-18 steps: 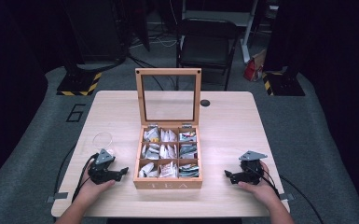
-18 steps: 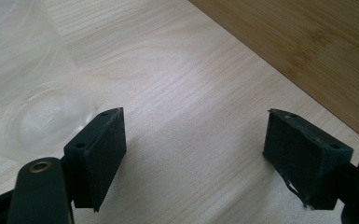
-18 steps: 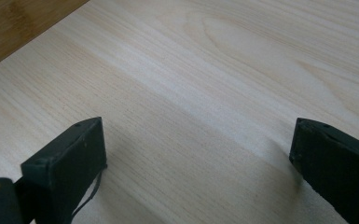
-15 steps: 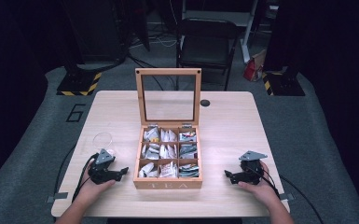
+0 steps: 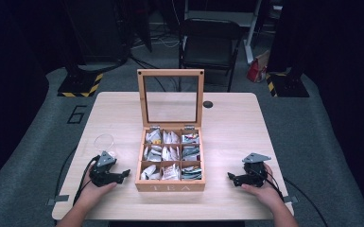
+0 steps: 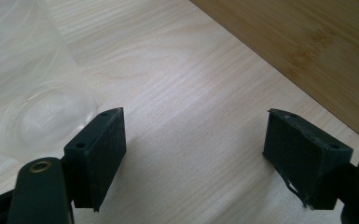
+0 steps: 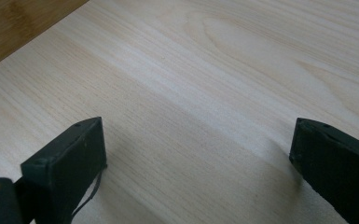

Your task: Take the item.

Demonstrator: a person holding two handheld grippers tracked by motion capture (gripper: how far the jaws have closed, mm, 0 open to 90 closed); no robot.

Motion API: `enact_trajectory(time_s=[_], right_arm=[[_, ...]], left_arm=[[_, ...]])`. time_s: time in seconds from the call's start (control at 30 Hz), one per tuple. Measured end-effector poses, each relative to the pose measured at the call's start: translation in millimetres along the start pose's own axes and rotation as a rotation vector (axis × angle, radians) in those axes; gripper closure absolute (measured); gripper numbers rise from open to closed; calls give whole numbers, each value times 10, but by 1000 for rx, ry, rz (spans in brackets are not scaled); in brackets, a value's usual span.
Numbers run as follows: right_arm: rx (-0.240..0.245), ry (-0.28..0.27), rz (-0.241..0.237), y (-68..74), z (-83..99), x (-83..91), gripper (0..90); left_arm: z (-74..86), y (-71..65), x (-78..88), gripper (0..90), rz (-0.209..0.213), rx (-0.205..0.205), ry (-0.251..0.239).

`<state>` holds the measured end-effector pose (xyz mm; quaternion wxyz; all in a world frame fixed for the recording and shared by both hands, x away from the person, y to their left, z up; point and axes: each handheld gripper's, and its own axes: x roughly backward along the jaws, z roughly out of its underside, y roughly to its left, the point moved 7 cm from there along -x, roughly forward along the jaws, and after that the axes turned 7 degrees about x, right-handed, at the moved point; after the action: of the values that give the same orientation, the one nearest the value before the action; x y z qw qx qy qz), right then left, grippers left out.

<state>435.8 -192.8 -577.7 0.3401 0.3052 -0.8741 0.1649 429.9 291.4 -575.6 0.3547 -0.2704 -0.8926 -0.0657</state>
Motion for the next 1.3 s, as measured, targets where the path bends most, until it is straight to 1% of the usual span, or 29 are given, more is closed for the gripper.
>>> enact_trajectory(time_s=[0.3, 0.43, 0.47, 0.5, 0.53, 0.57, 0.63, 0.7, 0.77, 0.83, 0.87, 0.93, 0.97, 1.0, 1.03, 1.07, 1.17, 1.2, 1.27, 1.3], right_arm=[[0, 0, 0, 0, 0, 0, 29], [0, 0, 0, 0, 0, 0, 29], [0, 0, 0, 0, 0, 0, 29], [0, 0, 0, 0, 0, 0, 29], [1, 0, 0, -1, 0, 0, 29], [1, 0, 0, -1, 0, 0, 29], [0, 0, 0, 0, 0, 0, 29], [0, 0, 0, 0, 0, 0, 29], [1, 0, 0, 0, 0, 0, 29], [1, 0, 0, 0, 0, 0, 29], [0, 0, 0, 0, 0, 0, 29], [-3, 1, 0, 2, 0, 0, 29], [1, 0, 0, -1, 0, 0, 29], [0, 0, 0, 0, 0, 0, 29], [0, 0, 0, 0, 0, 0, 29], [-3, 1, 0, 2, 0, 0, 29], [0, 0, 0, 0, 0, 0, 29], [0, 0, 0, 0, 0, 0, 29], [0, 0, 0, 0, 0, 0, 29], [0, 0, 0, -1, 0, 0, 29]], left_arm=[[-4, -2, -4, 214, 0, 8, -11], [-10, 5, 5, 239, 0, -4, -10], [-9, 0, 16, 249, 6, 5, -3], [-10, 0, 19, 254, 6, 2, 3], [-11, -11, 24, 254, 6, 11, 4], [-11, -11, 24, 256, 6, 11, 4], [-29, -25, 50, 270, 11, 10, -1], [-81, -44, 116, 292, 24, 10, -22], [-104, -65, 157, 305, 35, 25, -32], [-122, -72, 186, 322, 40, 29, -41], [-125, -84, 191, 322, 36, 49, -49], [-137, -80, 214, 329, 35, 36, -46], [-141, -89, 221, 333, 38, 40, -46], [-148, -79, 228, 334, 32, 22, -47], [-148, -79, 228, 336, 32, 22, -47], [-151, -90, 237, 339, 30, 31, -44], [-160, -89, 250, 349, 27, 25, -45], [-162, -100, 253, 352, 30, 37, -49], [-167, -102, 259, 358, 31, 38, -52], [-172, -98, 267, 366, 30, 29, -52]])
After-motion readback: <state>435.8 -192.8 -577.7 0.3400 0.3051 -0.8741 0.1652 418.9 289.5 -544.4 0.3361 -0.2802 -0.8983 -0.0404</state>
